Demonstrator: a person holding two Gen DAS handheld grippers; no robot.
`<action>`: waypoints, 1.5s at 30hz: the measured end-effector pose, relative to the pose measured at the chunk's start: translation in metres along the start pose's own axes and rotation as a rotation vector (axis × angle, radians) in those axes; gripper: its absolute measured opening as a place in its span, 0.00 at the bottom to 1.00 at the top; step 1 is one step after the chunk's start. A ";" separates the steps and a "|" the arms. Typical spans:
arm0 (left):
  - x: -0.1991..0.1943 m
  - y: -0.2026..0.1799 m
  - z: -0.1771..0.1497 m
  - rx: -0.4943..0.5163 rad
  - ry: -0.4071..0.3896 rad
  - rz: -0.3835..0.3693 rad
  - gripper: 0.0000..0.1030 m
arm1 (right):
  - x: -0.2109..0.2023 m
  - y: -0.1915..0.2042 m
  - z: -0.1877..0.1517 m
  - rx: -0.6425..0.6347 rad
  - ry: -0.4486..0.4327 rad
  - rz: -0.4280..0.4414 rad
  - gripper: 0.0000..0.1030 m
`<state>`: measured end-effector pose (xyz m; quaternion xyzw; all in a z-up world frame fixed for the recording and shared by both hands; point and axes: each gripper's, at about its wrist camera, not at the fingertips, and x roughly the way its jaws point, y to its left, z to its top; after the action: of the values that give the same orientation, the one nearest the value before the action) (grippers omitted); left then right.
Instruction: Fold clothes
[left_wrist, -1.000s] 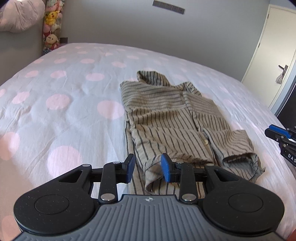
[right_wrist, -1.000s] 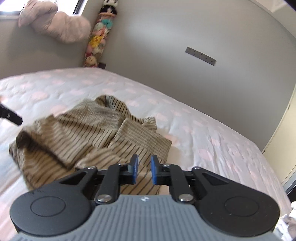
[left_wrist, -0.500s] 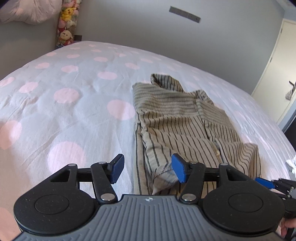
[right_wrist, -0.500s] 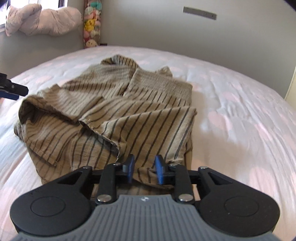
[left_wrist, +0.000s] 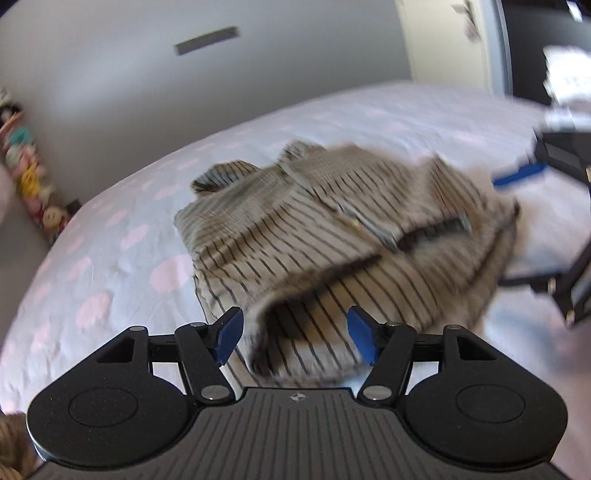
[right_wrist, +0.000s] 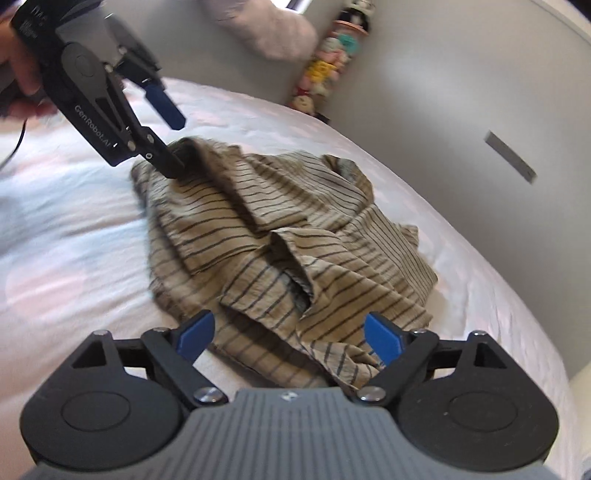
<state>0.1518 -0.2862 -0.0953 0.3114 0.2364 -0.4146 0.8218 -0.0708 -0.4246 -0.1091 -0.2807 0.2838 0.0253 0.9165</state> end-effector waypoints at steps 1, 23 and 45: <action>0.000 -0.007 -0.003 0.059 0.020 0.007 0.59 | 0.001 0.004 -0.002 -0.048 0.010 -0.001 0.89; 0.072 -0.073 -0.066 0.969 0.020 0.374 0.50 | 0.057 0.010 -0.019 -0.511 0.044 -0.076 0.84; -0.050 -0.061 0.000 0.688 0.143 0.039 0.06 | -0.033 -0.025 0.031 -0.429 0.134 0.054 0.08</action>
<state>0.0736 -0.2879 -0.0823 0.6029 0.1339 -0.4312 0.6578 -0.0778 -0.4255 -0.0577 -0.4623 0.3399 0.0909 0.8139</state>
